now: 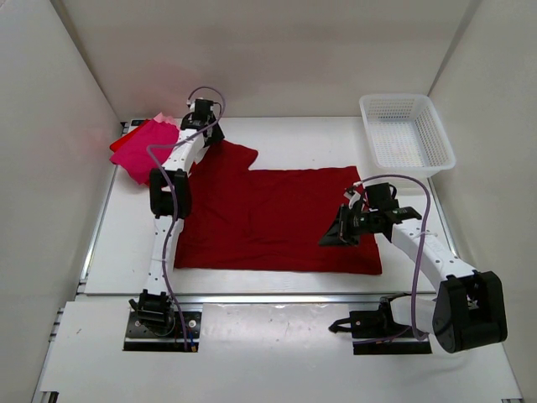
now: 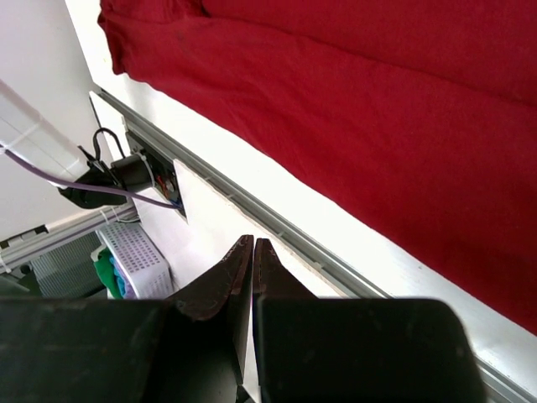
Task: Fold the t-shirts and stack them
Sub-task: Pick up the 1/3-folded T-shirt from the center of the board.
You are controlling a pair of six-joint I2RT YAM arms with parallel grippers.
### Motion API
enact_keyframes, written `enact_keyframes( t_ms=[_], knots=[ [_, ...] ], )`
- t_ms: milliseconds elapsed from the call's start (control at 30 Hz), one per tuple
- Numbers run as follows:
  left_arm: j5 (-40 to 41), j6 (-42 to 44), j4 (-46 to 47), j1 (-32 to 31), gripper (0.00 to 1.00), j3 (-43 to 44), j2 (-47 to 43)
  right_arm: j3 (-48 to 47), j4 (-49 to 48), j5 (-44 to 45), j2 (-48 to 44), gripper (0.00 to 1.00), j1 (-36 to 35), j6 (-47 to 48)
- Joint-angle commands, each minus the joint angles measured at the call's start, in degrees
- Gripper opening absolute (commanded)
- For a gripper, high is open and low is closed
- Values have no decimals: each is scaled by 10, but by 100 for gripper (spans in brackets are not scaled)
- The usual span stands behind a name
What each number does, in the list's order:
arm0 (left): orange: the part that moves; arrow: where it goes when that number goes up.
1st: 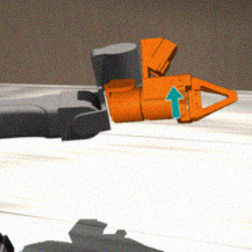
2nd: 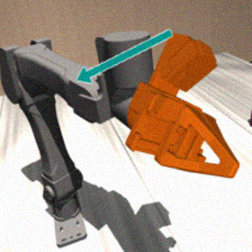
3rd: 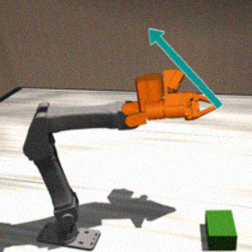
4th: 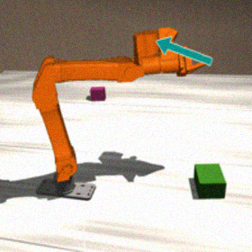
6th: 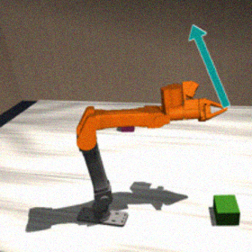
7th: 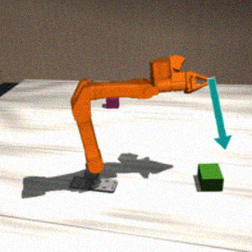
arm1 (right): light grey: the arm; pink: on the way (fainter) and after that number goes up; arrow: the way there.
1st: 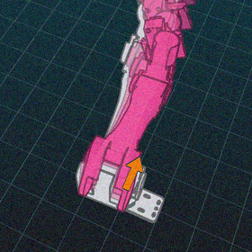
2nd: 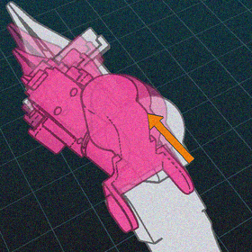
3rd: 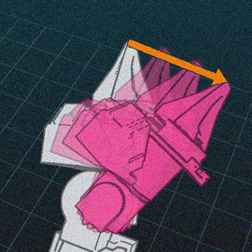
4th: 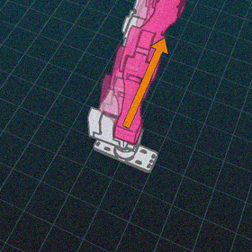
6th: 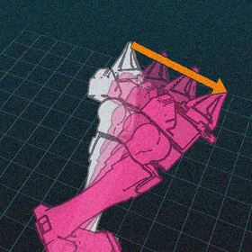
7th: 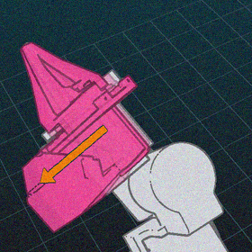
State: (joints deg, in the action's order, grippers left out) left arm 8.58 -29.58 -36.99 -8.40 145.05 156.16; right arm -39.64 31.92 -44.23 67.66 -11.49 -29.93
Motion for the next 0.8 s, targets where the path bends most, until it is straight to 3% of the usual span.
enact_keyframes(
  t_ms=[0, 167, 367, 600, 767],
  knots=[
    [-2, -6, 13, 1, 51, 22, 1, -26, 1, -15, 2, 2, 7, 1],
    [-8, -2, 25, 0, 52, 17, 11, -23, -2, -17, 5, 1, 12, -4],
    [6, 10, 32, -7, 23, 28, 9, -42, 4, -15, 24, 2, 9, 3],
    [15, 8, 21, 1, 2, 60, -14, -44, -3, -19, 41, 9, 5, 5],
    [6, -3, 36, 9, 3, 72, -27, -69, 9, -7, 59, 12, 20, 16]
  ],
)
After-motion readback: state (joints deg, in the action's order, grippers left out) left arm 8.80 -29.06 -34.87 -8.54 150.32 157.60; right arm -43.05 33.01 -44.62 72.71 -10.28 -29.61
